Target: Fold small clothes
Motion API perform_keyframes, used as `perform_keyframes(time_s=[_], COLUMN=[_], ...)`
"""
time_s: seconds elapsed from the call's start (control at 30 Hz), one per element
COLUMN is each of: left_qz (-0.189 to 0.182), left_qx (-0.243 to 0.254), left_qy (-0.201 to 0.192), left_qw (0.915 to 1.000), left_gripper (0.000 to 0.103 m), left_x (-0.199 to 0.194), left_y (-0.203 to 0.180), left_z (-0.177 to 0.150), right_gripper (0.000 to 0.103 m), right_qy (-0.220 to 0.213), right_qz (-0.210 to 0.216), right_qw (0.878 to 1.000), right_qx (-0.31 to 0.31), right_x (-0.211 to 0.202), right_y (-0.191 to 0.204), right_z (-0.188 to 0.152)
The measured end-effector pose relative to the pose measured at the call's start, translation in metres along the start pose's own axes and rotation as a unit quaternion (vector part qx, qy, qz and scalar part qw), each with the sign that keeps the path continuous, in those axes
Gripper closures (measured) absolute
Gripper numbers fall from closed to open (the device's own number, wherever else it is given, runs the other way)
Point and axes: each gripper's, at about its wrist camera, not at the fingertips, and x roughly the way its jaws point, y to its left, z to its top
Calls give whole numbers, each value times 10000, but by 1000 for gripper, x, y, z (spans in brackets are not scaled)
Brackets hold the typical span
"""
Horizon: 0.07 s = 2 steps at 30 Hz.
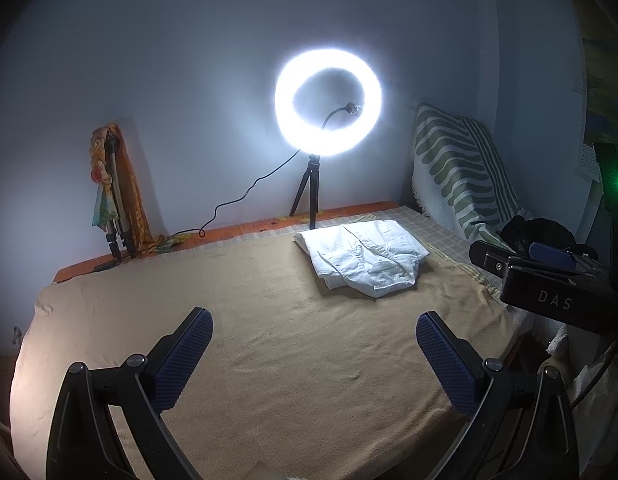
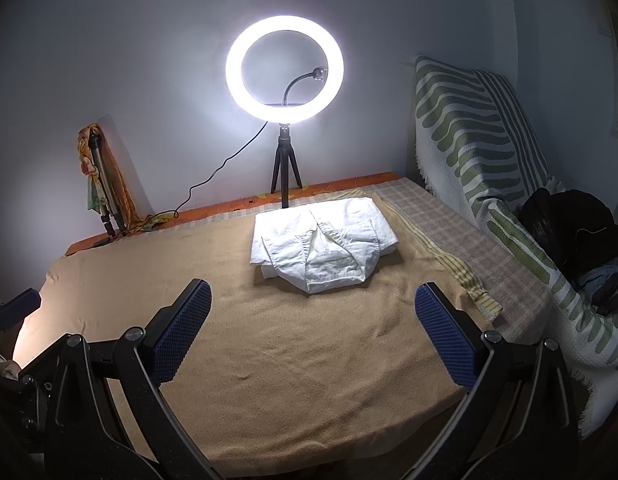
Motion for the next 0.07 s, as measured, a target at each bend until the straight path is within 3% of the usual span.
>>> perform_keyframes(time_s=[0.07], left_qz=[-29], left_qx=[-19], left_qy=[11], left_qw=[10000], left_gripper=[0], left_x=[0], left_y=[0], left_z=[0], right_gripper=[0], right_qy=[6], right_qz=[1], right_qw=[10000], right_qx=[2], right_x=[0], right_y=[0], right_z=[-1])
